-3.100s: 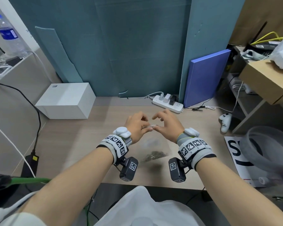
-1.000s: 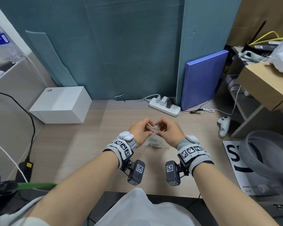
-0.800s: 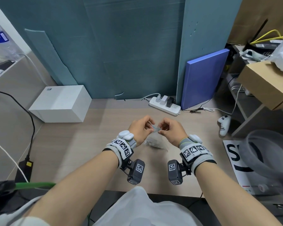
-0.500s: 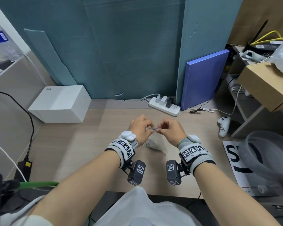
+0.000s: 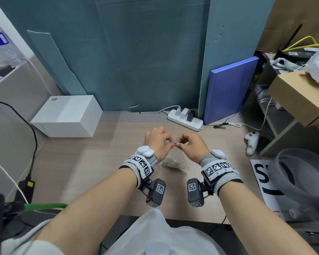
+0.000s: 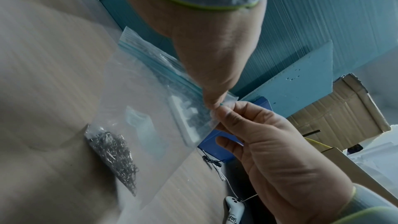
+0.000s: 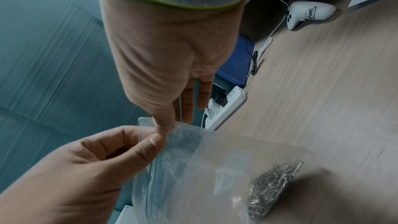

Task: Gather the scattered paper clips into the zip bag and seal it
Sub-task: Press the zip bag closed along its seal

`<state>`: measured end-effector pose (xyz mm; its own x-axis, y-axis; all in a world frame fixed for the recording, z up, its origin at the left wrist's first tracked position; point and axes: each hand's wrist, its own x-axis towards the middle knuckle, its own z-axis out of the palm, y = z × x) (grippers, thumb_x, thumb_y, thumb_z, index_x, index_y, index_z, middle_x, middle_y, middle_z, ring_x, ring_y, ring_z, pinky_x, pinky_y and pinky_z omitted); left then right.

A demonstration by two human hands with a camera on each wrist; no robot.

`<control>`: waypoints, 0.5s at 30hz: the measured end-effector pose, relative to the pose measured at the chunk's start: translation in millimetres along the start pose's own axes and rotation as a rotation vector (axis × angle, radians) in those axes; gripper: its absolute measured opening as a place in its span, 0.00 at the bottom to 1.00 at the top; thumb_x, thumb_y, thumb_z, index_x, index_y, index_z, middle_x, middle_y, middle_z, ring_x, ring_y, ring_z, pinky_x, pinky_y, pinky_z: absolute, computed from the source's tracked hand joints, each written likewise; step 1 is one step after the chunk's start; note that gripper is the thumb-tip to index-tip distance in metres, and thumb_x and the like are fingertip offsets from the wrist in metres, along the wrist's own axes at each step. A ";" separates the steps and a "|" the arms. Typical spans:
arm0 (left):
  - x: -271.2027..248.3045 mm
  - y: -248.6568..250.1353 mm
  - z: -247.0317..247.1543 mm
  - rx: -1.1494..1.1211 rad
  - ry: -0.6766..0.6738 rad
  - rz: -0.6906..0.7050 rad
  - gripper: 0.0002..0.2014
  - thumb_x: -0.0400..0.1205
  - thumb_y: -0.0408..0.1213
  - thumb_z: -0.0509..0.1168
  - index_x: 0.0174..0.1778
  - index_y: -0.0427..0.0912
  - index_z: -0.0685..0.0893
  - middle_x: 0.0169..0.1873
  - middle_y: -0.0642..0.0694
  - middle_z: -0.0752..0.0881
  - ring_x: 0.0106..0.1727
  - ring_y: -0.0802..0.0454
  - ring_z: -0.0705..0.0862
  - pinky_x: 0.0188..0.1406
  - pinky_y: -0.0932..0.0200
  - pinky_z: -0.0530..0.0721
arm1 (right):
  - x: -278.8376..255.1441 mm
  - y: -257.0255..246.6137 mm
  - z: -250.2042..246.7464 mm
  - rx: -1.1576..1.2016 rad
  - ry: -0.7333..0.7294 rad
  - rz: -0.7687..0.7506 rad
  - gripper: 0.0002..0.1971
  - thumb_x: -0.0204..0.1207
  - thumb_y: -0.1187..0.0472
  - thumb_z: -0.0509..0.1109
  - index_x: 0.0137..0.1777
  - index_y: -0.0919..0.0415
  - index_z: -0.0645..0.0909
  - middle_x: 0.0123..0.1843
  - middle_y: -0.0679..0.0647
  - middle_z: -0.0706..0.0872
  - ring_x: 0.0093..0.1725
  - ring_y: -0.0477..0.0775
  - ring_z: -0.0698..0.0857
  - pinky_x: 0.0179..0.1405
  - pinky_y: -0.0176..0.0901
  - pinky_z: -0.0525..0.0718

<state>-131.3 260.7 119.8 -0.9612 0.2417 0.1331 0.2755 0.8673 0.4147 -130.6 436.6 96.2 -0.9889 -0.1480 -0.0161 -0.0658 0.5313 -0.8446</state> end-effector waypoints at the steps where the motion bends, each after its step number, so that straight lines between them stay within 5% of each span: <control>1: -0.2 -1.0 0.2 -0.011 0.002 -0.007 0.07 0.78 0.53 0.73 0.44 0.55 0.88 0.46 0.57 0.77 0.55 0.53 0.74 0.54 0.55 0.62 | 0.1 -0.4 -0.2 -0.024 0.001 -0.001 0.11 0.74 0.62 0.78 0.36 0.47 0.82 0.37 0.43 0.87 0.41 0.50 0.84 0.52 0.56 0.86; 10: 2.0 -3.1 -3.2 0.071 -0.019 -0.019 0.06 0.80 0.51 0.73 0.44 0.54 0.86 0.46 0.60 0.75 0.54 0.53 0.73 0.56 0.53 0.65 | 0.8 -5.0 1.0 -0.079 0.008 0.019 0.06 0.69 0.47 0.73 0.39 0.46 0.79 0.38 0.43 0.87 0.43 0.51 0.85 0.51 0.58 0.86; 15: 3.0 -2.6 -3.3 0.030 -0.038 -0.012 0.07 0.79 0.54 0.73 0.43 0.56 0.86 0.46 0.59 0.76 0.53 0.54 0.73 0.55 0.54 0.64 | -1.8 -6.7 -0.7 -0.186 -0.006 0.038 0.06 0.76 0.54 0.74 0.42 0.47 0.79 0.39 0.42 0.86 0.45 0.52 0.84 0.51 0.56 0.85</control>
<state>-134.8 257.8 122.1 -0.9643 0.2474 0.0939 0.2643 0.8825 0.3891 -128.5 433.9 102.3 -0.9903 -0.1296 -0.0497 -0.0525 0.6813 -0.7301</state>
